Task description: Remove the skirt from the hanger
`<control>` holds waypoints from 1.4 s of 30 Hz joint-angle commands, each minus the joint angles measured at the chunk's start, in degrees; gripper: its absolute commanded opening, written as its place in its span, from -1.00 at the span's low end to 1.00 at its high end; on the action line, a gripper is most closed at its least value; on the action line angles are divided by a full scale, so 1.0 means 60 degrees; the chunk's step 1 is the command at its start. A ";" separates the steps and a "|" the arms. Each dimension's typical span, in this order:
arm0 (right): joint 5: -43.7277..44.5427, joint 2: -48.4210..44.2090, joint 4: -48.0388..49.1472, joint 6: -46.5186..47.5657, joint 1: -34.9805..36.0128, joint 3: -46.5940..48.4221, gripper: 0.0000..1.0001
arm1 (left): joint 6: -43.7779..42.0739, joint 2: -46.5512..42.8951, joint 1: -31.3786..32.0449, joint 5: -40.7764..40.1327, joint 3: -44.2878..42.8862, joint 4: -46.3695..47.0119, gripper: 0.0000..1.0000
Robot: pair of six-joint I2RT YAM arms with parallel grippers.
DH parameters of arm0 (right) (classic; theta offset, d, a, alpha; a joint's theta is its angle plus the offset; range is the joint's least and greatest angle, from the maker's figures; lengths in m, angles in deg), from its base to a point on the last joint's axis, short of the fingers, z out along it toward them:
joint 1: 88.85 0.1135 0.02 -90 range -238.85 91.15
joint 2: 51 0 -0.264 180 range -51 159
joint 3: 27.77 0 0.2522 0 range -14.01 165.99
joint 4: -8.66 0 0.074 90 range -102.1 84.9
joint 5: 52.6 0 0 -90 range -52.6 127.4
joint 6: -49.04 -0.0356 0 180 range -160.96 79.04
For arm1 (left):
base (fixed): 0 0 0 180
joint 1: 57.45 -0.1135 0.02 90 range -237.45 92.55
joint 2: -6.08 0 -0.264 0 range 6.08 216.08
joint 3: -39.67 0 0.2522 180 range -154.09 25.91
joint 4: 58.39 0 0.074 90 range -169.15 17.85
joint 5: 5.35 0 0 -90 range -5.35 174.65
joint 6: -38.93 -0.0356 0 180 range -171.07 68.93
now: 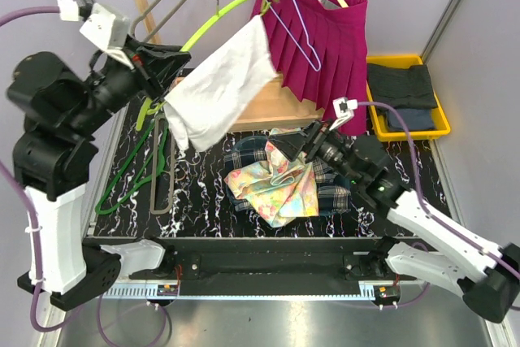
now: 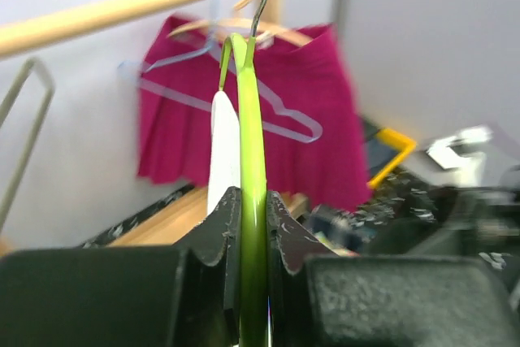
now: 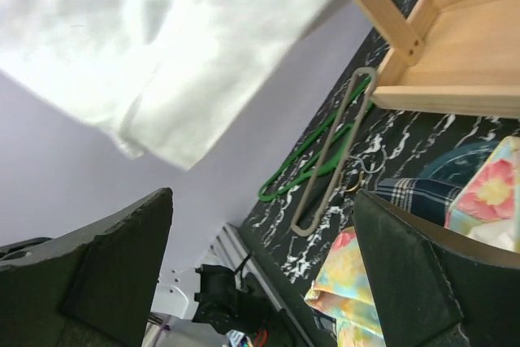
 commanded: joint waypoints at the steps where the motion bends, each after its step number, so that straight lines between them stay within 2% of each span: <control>1: -0.0221 0.0488 0.4375 -0.1504 0.0007 -0.0930 0.99 | 0.0403 -0.0365 0.0018 0.1856 -0.0801 0.0399 -1.00; 8: 0.0176 0.0985 0.5547 -0.1578 0.0007 -0.0639 0.99 | 0.0827 -0.0937 0.0003 0.2018 -0.0567 0.0428 -1.00; 15: -0.0014 0.2653 0.7322 -0.2398 -0.0007 -0.0053 0.99 | 0.1106 -0.0923 0.0003 0.2208 -0.0698 0.0472 -1.00; 21: -0.0073 0.3037 0.7381 -0.2193 -0.0285 -0.0212 0.99 | 0.1106 -0.1024 -0.0011 0.2179 -0.0684 0.0457 -1.00; 29: -0.0248 0.2774 0.7586 -0.2603 -0.0959 -0.0814 0.99 | 0.0960 -0.1230 -0.0011 0.2033 -0.0318 0.0472 -1.00; 42: -0.0586 0.2905 0.7279 -0.2354 -0.1428 -0.0521 1.00 | 0.0945 -0.1450 -0.0026 0.1872 -0.0083 0.0545 -1.00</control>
